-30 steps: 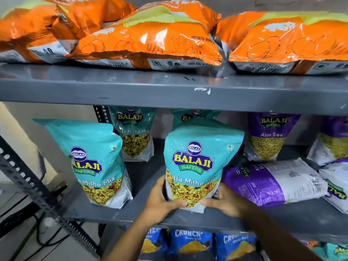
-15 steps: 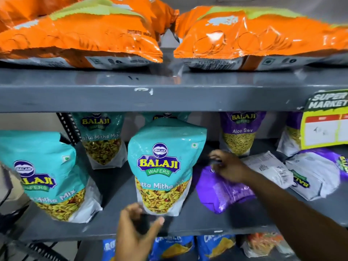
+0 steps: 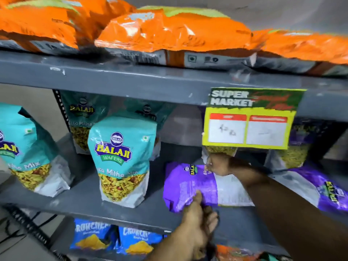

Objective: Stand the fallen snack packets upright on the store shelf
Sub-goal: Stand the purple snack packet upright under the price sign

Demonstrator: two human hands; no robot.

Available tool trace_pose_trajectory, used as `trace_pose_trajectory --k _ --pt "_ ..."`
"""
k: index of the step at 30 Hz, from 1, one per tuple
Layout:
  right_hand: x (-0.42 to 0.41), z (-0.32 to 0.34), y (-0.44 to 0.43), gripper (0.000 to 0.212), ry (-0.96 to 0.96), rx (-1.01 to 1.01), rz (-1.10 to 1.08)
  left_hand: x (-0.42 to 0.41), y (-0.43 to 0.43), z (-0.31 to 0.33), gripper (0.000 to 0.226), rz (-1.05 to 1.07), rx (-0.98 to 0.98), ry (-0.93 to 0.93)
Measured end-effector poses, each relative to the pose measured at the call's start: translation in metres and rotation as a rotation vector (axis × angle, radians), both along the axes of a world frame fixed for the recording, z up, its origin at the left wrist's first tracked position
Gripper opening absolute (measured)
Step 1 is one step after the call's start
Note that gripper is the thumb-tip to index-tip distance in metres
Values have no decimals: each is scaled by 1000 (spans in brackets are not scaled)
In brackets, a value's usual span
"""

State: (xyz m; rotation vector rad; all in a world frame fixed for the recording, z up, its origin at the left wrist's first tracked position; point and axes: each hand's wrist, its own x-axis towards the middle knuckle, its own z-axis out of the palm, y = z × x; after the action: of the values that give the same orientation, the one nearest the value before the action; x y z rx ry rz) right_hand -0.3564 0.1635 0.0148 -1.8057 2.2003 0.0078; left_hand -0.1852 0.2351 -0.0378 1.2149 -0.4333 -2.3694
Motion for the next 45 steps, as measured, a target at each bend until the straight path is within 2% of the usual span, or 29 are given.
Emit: trace_pose_trajectory --k 3,6,10,13,15,21,25,27,29,31,33,34,37,39,41,43,44,45 --pt "-6 14 21 23 -52 -133 -44 -8 6 4 31 120 -109 -37" --pt "-11 29 46 25 -125 -318 -145 -10 3 24 14 245 -334 32" --pt "-6 38 85 37 -460 -720 -289 -13 -19 48 6 387 -716 91" --pt "6 20 105 24 -654 -943 -386 -13 -39 57 12 306 -905 71" --pt "13 1 111 15 -666 -1012 -463 -12 -48 57 15 224 -968 79" --pt "29 -31 124 19 -605 -1187 -518 -17 -47 45 16 96 -1039 107" --pt "32 -32 126 10 -650 -1190 -560 -19 -46 47 12 80 -1117 78" --pt "44 -39 136 18 -620 -1220 -611 -19 -47 48 9 111 -1111 45" --pt "66 -54 151 39 -435 -1155 -565 -21 -44 49 6 191 -1130 -60" --pt "90 -74 160 81 -306 -990 -486 -22 -31 51 18 273 -1178 -244" --pt "100 -90 158 119 -257 -853 -471 -19 -6 54 26 286 -1184 -252" --pt "99 -92 154 123 -248 -815 -489 -15 9 54 29 252 -1181 -199" --pt "83 -80 145 105 -408 -814 -615 7 35 49 32 71 -1162 44" --pt "69 -75 146 93 -543 -839 -590 21 16 38 30 -10 -1195 49" --pt "50 -74 150 83 -583 -805 -478 27 -21 25 52 -75 -1238 -62" --pt "29 -69 155 77 -697 -693 -391 24 -51 19 93 -236 -1256 -112" --pt "19 -67 158 75 -747 -614 -370 18 -59 17 101 -313 -1231 -64" --pt "8 -68 159 74 -781 -540 -333 12 -61 16 99 -368 -1200 -16"
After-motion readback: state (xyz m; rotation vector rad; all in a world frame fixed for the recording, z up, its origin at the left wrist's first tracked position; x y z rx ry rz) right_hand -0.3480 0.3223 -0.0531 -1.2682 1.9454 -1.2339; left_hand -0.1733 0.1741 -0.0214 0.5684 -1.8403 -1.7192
